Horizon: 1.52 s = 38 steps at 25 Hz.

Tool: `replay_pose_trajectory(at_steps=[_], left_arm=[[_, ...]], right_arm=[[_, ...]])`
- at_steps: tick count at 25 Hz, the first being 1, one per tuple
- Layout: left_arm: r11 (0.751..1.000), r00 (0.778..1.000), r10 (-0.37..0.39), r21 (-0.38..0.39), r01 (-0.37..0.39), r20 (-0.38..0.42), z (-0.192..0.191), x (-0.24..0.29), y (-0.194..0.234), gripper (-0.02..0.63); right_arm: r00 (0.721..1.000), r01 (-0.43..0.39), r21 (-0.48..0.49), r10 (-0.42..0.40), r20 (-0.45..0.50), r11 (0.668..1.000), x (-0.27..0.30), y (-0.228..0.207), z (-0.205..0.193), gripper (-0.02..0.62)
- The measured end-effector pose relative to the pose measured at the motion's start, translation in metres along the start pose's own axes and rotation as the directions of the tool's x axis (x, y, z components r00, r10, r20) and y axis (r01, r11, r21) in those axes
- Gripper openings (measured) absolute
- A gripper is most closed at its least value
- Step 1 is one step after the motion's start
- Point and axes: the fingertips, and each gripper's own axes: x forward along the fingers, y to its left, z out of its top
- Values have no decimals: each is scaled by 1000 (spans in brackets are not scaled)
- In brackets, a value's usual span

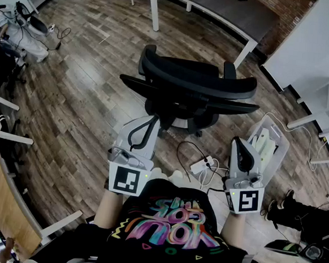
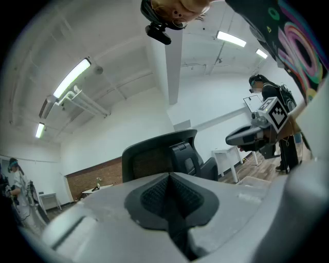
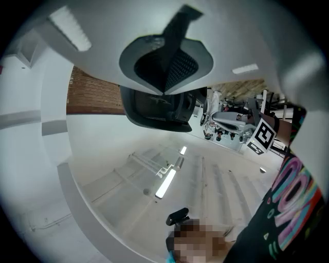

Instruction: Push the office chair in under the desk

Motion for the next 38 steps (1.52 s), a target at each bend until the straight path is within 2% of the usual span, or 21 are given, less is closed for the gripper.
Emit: replay_pose_trajectory(at_steps=[6, 13, 17, 24, 28, 32, 36, 38], left_arm=[[1000, 1000, -2, 13, 2, -13, -2, -1, -2, 2], [999, 999, 32, 36, -32, -11, 2, 0, 7, 2], [998, 999, 45, 53, -45, -6, 9, 6, 17, 13], [992, 999, 35, 123, -33, -11, 23, 25, 32, 82], [982, 999, 27, 189, -19, -40, 28, 42, 42, 135], [971, 997, 36, 237, -20, -61, 34, 55, 55, 163], [944, 995, 23, 329, 11, -99, 40, 67, 61, 194], [925, 991, 3, 376, 47, -131, 39, 72, 58, 238]], right_arm=[[999, 19, -27, -20, -41, 999, -4, -2, -6, 0], [1000, -5, -79, 4, -14, 997, -1, 1, 1, 2], [998, -33, -114, 28, -50, 993, 4, -3, 3, 4], [996, -87, -207, 83, -26, 974, 27, -10, 25, 85], [991, -136, -251, 131, -34, 958, 45, -12, 36, 188], [992, -124, -347, 119, -35, 930, 64, -15, 48, 252], [991, -127, -492, 92, -94, 861, 81, -17, 47, 264], [989, -142, -537, 93, -117, 831, 86, -17, 46, 267]])
